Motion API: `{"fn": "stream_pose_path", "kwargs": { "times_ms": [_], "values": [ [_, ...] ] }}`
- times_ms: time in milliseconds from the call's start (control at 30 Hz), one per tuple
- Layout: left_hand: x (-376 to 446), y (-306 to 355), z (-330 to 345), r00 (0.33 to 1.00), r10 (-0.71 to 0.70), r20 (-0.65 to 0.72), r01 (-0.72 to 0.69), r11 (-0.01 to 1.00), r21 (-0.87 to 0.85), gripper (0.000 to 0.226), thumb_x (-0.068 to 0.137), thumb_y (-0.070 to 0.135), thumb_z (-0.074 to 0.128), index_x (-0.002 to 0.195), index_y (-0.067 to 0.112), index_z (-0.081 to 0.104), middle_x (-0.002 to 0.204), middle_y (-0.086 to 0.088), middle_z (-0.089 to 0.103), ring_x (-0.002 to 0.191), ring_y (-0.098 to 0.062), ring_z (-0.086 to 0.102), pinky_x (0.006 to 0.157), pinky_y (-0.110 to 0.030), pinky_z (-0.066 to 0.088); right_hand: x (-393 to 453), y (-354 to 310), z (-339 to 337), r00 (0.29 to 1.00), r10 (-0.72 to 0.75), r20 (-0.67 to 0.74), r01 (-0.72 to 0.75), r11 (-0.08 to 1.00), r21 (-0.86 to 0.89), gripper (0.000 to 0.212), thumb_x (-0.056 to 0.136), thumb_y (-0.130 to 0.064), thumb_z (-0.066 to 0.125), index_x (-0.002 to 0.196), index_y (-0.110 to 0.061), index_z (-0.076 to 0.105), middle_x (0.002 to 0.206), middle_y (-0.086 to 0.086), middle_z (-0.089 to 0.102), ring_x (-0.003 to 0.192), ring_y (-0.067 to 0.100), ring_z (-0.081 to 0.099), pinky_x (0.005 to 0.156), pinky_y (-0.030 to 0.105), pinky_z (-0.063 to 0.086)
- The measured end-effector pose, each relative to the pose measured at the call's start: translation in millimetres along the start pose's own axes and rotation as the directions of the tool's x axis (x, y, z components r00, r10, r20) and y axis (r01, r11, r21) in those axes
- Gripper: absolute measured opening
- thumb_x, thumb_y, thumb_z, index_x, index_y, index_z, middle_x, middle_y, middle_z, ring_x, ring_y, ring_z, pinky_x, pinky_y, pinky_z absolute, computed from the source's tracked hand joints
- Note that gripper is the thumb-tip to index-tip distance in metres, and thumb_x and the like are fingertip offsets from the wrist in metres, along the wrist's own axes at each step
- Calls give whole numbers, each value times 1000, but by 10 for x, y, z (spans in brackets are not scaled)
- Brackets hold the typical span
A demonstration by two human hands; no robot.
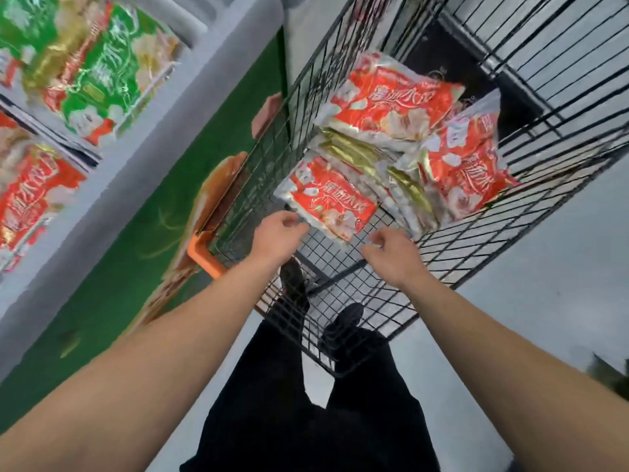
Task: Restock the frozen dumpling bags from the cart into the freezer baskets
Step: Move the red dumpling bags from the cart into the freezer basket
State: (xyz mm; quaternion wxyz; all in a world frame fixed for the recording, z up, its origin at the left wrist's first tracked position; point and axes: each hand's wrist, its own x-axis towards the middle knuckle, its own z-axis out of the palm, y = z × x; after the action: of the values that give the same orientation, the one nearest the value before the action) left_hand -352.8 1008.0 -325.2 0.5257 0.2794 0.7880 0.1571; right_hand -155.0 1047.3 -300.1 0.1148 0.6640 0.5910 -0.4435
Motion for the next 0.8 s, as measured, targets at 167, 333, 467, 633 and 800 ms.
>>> {"fn": "stream_pose_path", "kwargs": {
  "times_ms": [167,333,467,633,800],
  "values": [
    [547,-262,354,988,-150,28,153,981,-122,36,83,39,68,115,24,67,113,2,70,106,-22,66,97,-39,53,540,114,230,992,102,71,-103,995,12,23,95,-27,55,113,-13,58,100,0,58,94,20,54,76,26,34],
    [1138,-511,703,954,-298,10,287,911,-297,11,87,27,71,94,22,64,101,-2,70,98,-23,67,96,-46,55,1137,301,522,965,209,157,-218,975,41,19,95,-26,56,108,-12,59,100,4,61,97,25,57,82,32,43],
    [1634,-592,923,939,-325,-117,294,930,-220,21,86,34,67,73,20,58,73,-5,64,71,-23,63,79,-44,60,1648,415,702,945,292,148,-307,947,91,15,95,-25,55,98,-11,61,92,6,62,97,29,61,81,34,48],
    [2080,-655,1197,923,-340,-179,361,928,98,49,97,48,52,102,1,68,105,-15,71,101,-33,66,72,-31,42,2126,670,950,881,452,144,-474,830,295,53,68,-40,65,111,-10,67,103,7,66,91,25,61,90,41,55],
    [2072,-789,1278,883,-272,-383,329,940,90,23,97,23,52,88,9,68,98,-13,72,96,-33,66,68,-24,37,2564,1118,1304,845,505,174,-526,732,434,61,59,-36,59,112,-6,58,93,10,58,80,27,54,76,37,52]
  ]
}}
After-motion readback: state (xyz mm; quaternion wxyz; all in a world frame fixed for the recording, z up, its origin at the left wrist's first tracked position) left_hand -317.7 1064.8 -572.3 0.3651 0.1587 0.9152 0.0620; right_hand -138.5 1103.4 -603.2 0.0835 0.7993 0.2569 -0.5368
